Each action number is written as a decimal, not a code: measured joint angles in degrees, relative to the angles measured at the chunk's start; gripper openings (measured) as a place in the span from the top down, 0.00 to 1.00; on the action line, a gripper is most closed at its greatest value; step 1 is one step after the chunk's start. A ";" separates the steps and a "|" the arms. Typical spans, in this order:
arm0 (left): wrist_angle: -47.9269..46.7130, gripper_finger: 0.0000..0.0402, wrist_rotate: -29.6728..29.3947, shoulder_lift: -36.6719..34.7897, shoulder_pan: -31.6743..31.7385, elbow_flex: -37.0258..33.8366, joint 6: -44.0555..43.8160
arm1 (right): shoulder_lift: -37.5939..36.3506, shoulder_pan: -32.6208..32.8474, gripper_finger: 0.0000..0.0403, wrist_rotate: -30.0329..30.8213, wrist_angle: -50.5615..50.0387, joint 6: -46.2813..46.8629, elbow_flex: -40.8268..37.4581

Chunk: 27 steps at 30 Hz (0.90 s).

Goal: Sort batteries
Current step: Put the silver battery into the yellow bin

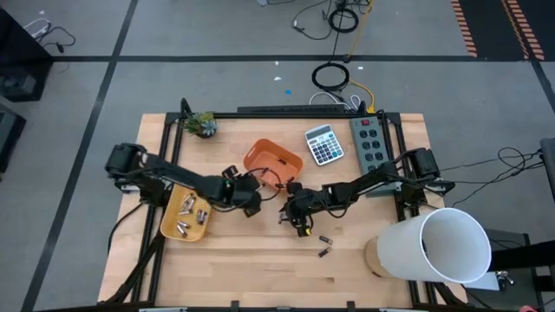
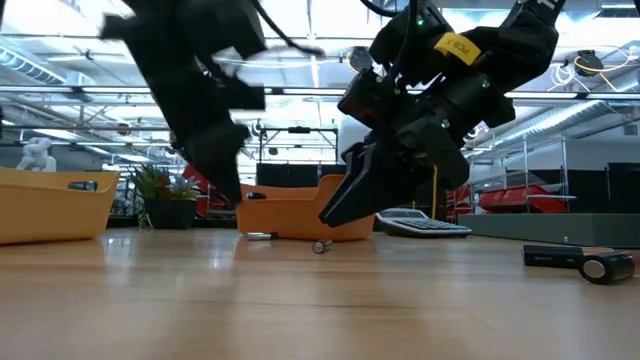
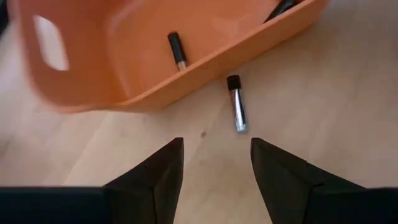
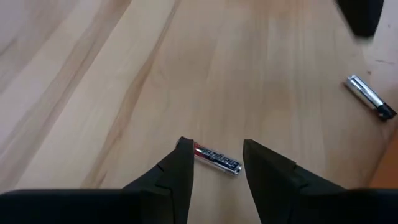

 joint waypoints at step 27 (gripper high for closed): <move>1.22 0.98 20.58 1.40 4.00 -0.11 9.60 | 0.00 1.11 0.68 0.06 -1.86 -1.60 -0.02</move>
